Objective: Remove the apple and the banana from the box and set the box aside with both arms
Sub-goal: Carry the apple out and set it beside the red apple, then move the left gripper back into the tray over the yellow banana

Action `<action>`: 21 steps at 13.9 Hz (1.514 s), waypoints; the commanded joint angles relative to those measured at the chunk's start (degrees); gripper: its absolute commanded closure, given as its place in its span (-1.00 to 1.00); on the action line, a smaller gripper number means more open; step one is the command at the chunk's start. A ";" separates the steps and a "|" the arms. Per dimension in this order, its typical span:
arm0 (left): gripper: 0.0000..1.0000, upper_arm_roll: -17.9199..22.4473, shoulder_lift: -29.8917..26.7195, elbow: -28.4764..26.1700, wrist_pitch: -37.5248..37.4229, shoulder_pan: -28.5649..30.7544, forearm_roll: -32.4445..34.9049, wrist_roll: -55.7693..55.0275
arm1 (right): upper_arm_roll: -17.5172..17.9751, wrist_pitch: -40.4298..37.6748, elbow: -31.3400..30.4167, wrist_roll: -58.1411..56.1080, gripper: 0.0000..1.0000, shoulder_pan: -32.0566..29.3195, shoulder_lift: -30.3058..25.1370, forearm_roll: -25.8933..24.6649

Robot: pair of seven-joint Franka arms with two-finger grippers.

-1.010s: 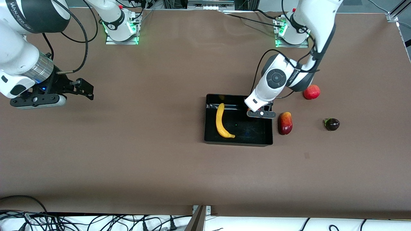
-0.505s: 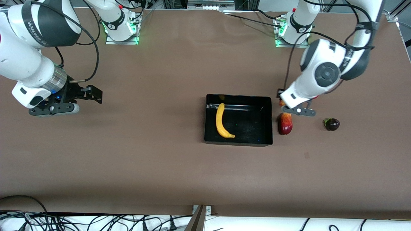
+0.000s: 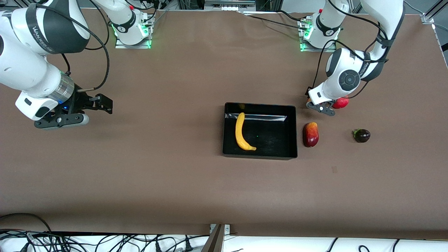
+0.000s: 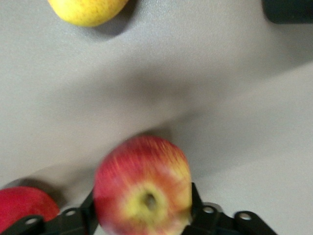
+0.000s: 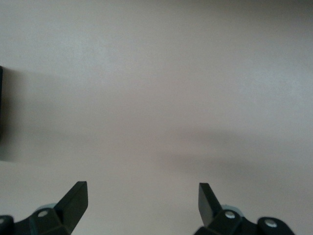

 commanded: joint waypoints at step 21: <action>-1.00 -8.18 25.13 38.05 -1.31 -18.25 5.79 -36.24 | -0.18 1.75 3.03 -0.74 -1.00 2.45 0.68 -0.45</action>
